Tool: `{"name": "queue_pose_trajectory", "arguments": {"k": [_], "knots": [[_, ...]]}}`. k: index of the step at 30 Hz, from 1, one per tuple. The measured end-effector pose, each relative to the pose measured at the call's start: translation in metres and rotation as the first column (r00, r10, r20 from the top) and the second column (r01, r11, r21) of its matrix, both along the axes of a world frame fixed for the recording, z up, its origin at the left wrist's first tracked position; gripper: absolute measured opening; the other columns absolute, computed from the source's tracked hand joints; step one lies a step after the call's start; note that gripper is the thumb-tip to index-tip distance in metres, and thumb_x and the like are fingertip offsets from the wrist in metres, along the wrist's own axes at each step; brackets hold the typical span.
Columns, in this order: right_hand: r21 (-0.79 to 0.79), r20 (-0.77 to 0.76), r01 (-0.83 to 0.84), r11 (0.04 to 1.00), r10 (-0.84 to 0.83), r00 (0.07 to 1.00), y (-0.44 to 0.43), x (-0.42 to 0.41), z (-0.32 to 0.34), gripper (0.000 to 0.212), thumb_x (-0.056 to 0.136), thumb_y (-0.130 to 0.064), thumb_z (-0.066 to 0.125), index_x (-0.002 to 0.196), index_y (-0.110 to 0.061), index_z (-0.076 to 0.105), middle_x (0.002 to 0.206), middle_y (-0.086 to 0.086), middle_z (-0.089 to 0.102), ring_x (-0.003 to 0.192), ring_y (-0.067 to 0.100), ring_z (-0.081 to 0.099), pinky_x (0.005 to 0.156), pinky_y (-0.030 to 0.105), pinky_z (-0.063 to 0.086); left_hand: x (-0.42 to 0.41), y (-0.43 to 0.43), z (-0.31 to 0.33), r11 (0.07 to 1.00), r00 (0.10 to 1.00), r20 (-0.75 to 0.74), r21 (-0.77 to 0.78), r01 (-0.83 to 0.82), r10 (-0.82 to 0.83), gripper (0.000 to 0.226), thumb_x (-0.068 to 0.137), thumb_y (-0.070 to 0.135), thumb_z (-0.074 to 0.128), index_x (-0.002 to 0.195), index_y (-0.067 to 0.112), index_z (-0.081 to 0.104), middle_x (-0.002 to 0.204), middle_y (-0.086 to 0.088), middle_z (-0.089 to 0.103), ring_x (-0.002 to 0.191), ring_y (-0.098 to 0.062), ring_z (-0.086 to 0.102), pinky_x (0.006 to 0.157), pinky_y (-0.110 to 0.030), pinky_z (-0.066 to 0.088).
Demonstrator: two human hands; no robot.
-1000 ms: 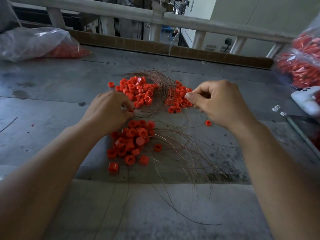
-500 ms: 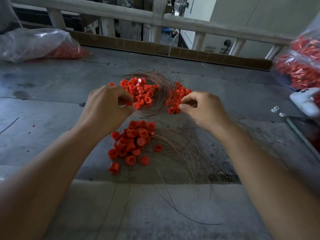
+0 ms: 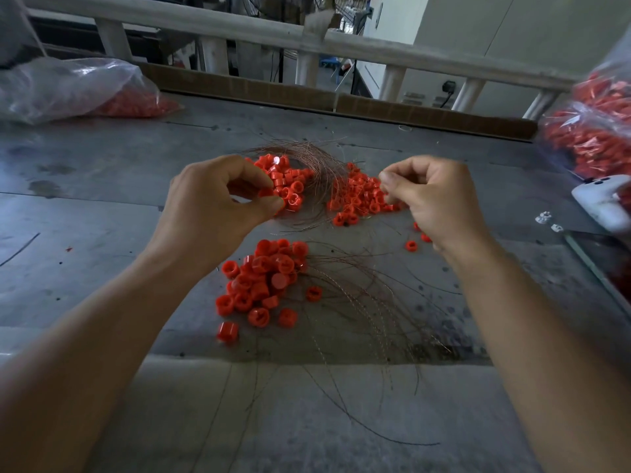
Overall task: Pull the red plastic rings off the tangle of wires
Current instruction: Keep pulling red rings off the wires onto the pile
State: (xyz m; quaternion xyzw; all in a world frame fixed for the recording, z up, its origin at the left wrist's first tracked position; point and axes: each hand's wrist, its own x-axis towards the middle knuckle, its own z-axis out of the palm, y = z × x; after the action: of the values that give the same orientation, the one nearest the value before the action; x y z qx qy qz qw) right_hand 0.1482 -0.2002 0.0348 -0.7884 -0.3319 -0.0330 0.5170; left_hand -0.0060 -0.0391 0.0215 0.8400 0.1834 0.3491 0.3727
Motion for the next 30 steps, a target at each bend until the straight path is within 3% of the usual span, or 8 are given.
{"name": "queue_pose_trajectory", "arguments": {"k": [3,6,10,13,17,21,30], "knots": [[0.088,-0.044,-0.068,0.994,0.072,0.996,-0.002,-0.007,0.006,0.021,0.084,-0.013,0.064,0.068,-0.026,0.062,0.057,-0.009,0.064,0.052,0.002,0.058,0.054,0.014,0.047,0.0,-0.003,0.0,0.998,0.998,0.018,-0.014,0.055,-0.055,0.027,0.068,0.018,0.076,0.069,0.037,0.057,0.071,0.021,0.061,0.066,0.013,0.058,0.064,0.001,0.043],[0.099,-0.001,-0.141,0.985,0.141,0.99,-0.002,-0.016,0.009,0.019,0.084,-0.014,0.064,0.07,-0.026,0.063,0.057,-0.011,0.063,0.053,0.002,0.057,0.052,0.012,0.045,-0.001,-0.007,0.001,0.982,0.984,0.068,-0.079,0.169,-0.164,0.022,0.063,0.023,0.075,0.07,0.038,0.06,0.071,0.024,0.064,0.07,0.008,0.062,0.068,-0.005,0.048],[0.018,0.083,-0.229,0.973,0.227,0.97,0.002,-0.031,0.009,0.018,0.083,-0.014,0.065,0.072,-0.029,0.063,0.064,-0.01,0.063,0.06,0.008,0.061,0.058,0.02,0.051,-0.002,-0.015,0.001,0.923,0.932,0.138,-0.151,0.354,-0.334,0.023,0.053,0.043,0.067,0.073,0.034,0.064,0.094,0.019,0.066,0.083,-0.006,0.066,0.073,-0.02,0.054],[-0.058,0.159,-0.255,0.965,0.261,0.952,0.005,-0.039,0.007,0.021,0.083,-0.014,0.065,0.071,-0.031,0.061,0.062,-0.012,0.06,0.057,0.001,0.057,0.056,0.013,0.046,-0.001,-0.016,0.002,0.893,0.905,0.161,-0.164,0.418,-0.394,0.024,0.054,0.045,0.067,0.074,0.033,0.066,0.1,0.016,0.066,0.086,-0.006,0.066,0.072,-0.016,0.052],[-0.092,0.184,-0.273,0.958,0.286,0.94,0.006,-0.043,0.006,0.017,0.083,-0.011,0.066,0.076,-0.027,0.061,0.065,-0.018,0.058,0.059,-0.006,0.055,0.058,0.008,0.042,-0.001,-0.015,0.001,0.865,0.887,0.184,-0.205,0.457,-0.424,0.023,0.056,0.034,0.07,0.077,0.027,0.067,0.089,0.012,0.071,0.083,-0.006,0.067,0.072,-0.016,0.052],[-0.106,0.212,-0.274,0.956,0.291,0.933,0.006,-0.044,0.005,0.009,0.082,-0.011,0.066,0.081,-0.02,0.066,0.067,-0.018,0.059,0.061,-0.004,0.056,0.058,0.008,0.042,-0.002,-0.015,0.002,0.839,0.875,0.221,-0.258,0.479,-0.432,0.027,0.053,0.036,0.071,0.076,0.024,0.067,0.078,0.009,0.072,0.073,-0.004,0.067,0.067,-0.013,0.051],[-0.076,0.318,-0.171,0.982,0.187,0.93,-0.001,-0.037,0.014,0.013,0.081,-0.01,0.067,0.083,-0.023,0.065,0.072,-0.023,0.057,0.065,-0.007,0.055,0.061,0.004,0.04,-0.004,-0.013,0.003,0.804,0.853,0.207,-0.287,0.521,-0.479,0.014,0.059,0.027,0.072,0.073,0.031,0.072,0.073,0.01,0.069,0.068,-0.002,0.064,0.063,-0.011,0.049]]}}
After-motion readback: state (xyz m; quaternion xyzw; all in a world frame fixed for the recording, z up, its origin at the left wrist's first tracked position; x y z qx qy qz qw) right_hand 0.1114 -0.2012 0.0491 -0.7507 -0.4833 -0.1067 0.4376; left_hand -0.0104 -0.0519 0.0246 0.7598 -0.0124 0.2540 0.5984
